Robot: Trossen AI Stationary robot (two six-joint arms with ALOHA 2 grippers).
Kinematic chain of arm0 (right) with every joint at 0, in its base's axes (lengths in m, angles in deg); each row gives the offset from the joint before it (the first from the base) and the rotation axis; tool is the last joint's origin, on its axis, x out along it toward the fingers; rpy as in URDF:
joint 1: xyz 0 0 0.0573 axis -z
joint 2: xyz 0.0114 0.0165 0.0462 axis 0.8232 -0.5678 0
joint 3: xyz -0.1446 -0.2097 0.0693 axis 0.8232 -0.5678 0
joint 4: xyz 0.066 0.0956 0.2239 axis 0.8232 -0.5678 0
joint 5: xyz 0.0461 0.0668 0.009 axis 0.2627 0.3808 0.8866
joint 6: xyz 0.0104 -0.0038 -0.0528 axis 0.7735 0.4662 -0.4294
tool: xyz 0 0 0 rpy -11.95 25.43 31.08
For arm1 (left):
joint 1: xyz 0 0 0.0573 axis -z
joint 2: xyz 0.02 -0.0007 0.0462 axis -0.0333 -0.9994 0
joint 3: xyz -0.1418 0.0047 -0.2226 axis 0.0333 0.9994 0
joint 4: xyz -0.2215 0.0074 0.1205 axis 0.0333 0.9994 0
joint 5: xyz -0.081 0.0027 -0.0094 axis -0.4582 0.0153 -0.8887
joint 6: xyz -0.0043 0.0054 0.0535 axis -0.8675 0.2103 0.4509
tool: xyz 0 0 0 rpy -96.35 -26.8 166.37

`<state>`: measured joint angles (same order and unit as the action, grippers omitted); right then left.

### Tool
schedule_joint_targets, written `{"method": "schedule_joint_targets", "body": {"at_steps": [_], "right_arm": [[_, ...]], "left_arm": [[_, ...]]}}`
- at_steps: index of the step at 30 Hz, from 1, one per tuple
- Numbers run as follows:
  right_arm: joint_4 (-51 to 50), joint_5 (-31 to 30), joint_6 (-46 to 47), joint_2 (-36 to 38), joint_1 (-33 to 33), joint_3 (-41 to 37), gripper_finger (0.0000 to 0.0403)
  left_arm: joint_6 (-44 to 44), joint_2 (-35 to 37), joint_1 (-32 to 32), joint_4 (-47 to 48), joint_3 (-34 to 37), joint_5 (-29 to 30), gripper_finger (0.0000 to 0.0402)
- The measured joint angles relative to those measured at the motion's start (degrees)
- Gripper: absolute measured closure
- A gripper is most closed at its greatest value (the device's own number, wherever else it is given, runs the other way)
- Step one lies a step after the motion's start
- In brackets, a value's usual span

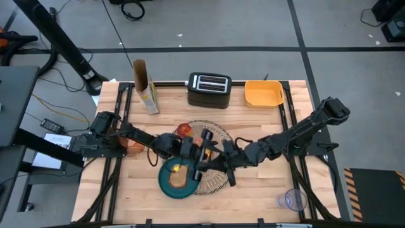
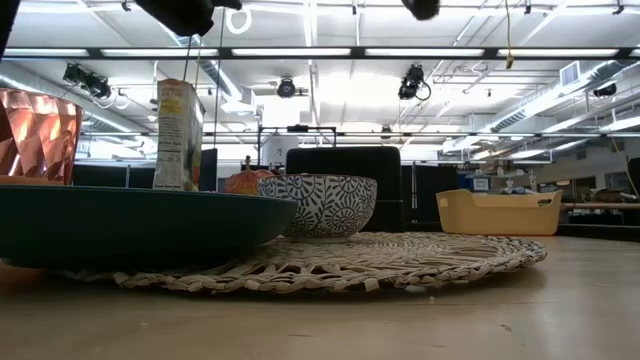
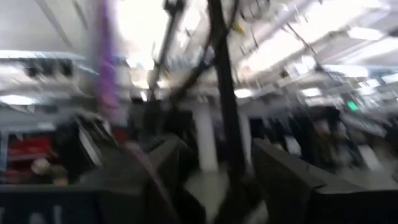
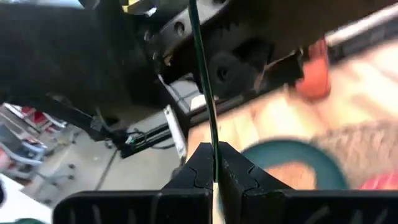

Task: Arrange a breakfast setting
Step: Put the purple spoon on the brown placemat to the right of the red patterned bowl

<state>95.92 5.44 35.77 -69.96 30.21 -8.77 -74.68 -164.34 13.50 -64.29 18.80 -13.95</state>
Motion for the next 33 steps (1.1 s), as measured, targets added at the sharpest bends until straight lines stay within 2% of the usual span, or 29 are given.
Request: {"method": "schedule_joint_targets", "body": {"at_steps": [5,10,13,19,27,33], "right_arm": [[-7.02,-1.25,10.27,1.22,-3.94,0.02,0.0394],[-11.78,-5.23,17.49,2.35,-7.58,0.02,0.0394],[-11.17,-6.78,19.64,2.42,-9.59,0.02,0.0394],[-9.34,-13.75,20.55,2.44,-12.78,0.0,0.0395],[-7.18,-19.82,18.47,2.53,-15.63,-0.02,0.0395],[-3.73,-21.14,18.22,2.51,-17.65,-0.07,0.0395]], "left_arm": [[-0.07,0.02,1.09,8.63,0.01,-3.67,0.0166],[1.47,0.02,3.54,11.41,0.01,-2.9,0.0162],[2.83,0.09,4.86,13.35,-0.02,-1.81,0.0161],[3.35,0.52,5.39,18.04,-0.06,2.24,0.0161],[4.02,0.55,4.65,20.05,-0.06,3.38,0.0161],[8.94,3.76,4.98,31.51,-0.1,10.4,0.0161]]}}
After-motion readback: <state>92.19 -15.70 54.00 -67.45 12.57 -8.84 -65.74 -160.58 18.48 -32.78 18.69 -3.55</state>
